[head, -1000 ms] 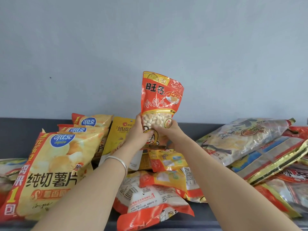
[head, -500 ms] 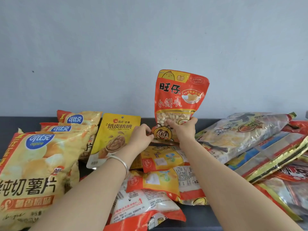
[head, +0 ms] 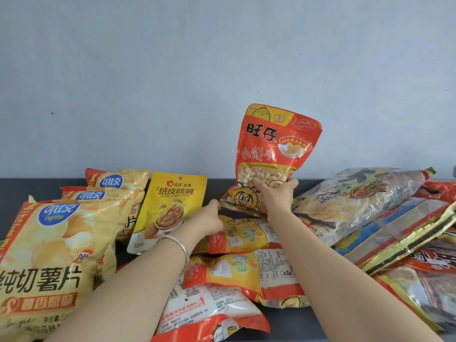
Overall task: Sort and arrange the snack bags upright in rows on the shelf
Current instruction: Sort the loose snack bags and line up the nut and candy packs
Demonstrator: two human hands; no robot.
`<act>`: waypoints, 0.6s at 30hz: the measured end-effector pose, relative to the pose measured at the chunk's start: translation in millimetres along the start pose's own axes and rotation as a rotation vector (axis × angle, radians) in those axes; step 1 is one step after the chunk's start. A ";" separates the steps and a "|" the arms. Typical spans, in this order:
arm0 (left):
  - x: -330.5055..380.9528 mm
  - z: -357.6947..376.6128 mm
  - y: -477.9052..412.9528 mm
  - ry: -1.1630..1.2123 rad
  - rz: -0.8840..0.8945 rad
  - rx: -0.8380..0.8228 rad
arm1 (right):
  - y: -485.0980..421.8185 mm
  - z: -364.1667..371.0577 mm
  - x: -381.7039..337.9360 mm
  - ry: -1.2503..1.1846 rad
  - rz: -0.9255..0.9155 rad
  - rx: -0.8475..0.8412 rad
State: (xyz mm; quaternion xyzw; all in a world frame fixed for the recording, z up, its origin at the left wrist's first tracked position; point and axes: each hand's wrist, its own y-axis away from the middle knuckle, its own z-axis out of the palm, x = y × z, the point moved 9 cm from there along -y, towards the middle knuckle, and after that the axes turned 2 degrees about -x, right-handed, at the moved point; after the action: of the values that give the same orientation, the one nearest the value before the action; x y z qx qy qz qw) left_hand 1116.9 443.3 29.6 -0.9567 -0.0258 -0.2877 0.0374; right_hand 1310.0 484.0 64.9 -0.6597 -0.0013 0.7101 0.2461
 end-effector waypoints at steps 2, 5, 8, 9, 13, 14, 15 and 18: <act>6.7 -2.4 -0.7 0.271 0.051 0.027 | 1.2 1.1 -6.6 -0.016 -0.027 -0.004; 18.9 -1.5 0.4 0.532 0.090 0.033 | 2.6 4.8 -21.3 -0.021 -0.079 -0.029; 24.2 8.5 7.2 0.973 0.051 -0.112 | 2.5 6.0 -36.9 -0.013 -0.121 -0.039; 30.6 12.7 12.9 1.040 0.073 -0.206 | 2.4 5.8 -41.3 -0.025 -0.127 -0.040; 49.8 28.4 33.8 0.851 0.206 -0.482 | 3.7 8.0 -54.9 -0.094 -0.130 -0.054; 55.1 31.2 40.1 0.804 0.227 -0.531 | 4.7 9.2 -57.6 -0.100 -0.130 -0.060; 60.1 33.6 45.9 0.761 0.248 -0.574 | 5.9 10.7 -60.3 -0.103 -0.131 -0.066; 73.5 41.8 58.9 0.608 0.308 -0.654 | 11.1 17.0 -68.2 -0.102 -0.145 -0.086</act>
State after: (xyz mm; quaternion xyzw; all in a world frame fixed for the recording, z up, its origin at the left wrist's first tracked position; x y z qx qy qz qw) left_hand 1205.2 390.3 32.1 -0.7831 0.2205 -0.5391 -0.2178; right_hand 1290.8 455.7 127.4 -0.6308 -0.0921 0.7224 0.2680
